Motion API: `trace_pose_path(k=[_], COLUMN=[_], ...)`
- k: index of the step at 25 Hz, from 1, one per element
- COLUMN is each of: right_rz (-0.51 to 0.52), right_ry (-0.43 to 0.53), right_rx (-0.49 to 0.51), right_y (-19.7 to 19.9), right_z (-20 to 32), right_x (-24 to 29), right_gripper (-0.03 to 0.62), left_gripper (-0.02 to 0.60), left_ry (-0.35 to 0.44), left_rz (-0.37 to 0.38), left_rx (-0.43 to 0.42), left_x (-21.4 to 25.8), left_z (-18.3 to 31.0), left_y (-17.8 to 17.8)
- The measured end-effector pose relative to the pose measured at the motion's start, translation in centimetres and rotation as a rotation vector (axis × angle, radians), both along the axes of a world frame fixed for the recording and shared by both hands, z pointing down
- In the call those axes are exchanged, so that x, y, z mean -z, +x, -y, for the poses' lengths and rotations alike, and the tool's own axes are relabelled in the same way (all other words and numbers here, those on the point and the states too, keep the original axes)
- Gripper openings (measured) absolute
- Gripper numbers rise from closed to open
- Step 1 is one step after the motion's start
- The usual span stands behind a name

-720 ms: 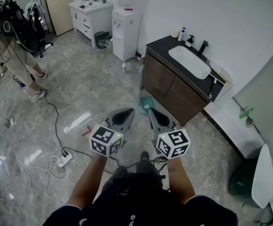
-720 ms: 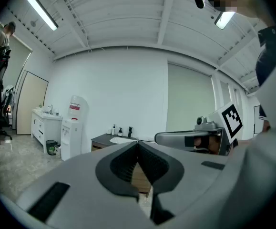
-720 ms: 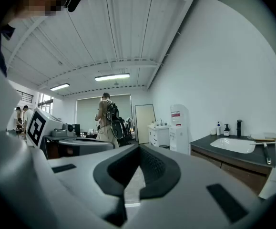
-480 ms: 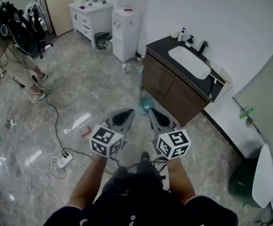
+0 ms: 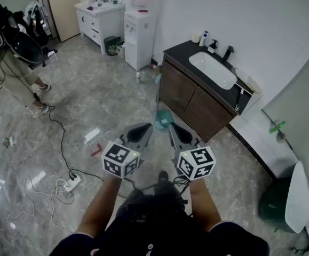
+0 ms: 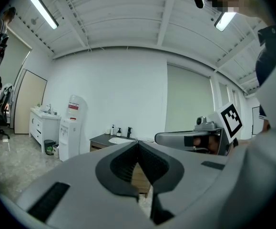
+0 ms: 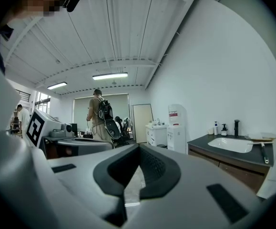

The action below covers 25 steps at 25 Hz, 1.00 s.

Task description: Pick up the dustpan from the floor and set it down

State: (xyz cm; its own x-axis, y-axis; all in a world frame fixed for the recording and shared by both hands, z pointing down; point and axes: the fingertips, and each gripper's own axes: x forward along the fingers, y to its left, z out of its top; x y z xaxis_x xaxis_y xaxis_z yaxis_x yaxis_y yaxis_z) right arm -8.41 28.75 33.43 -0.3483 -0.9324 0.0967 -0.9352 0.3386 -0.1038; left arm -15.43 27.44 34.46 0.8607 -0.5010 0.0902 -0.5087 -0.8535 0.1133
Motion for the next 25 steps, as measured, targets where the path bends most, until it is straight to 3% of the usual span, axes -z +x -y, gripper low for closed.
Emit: trace_pose_path(k=[10,25], right_rz=[0.010,0.052], right_ry=[0.002,-0.004], right_rx=[-0.006,0.058], right_y=[3.1,14.7], right_z=[4.5,17.7], right_x=[-0.6,-3.6], right_gripper=[0.006,0.006], left_gripper=[0.014,0.014], left_ry=[-0.013,-0.026], left_rz=[0.015,0.065], left_rx=[-0.002,0.049], left_x=[-1.1,-5.2], left_z=[4.2,17.0], left_y=[3.0,14.9])
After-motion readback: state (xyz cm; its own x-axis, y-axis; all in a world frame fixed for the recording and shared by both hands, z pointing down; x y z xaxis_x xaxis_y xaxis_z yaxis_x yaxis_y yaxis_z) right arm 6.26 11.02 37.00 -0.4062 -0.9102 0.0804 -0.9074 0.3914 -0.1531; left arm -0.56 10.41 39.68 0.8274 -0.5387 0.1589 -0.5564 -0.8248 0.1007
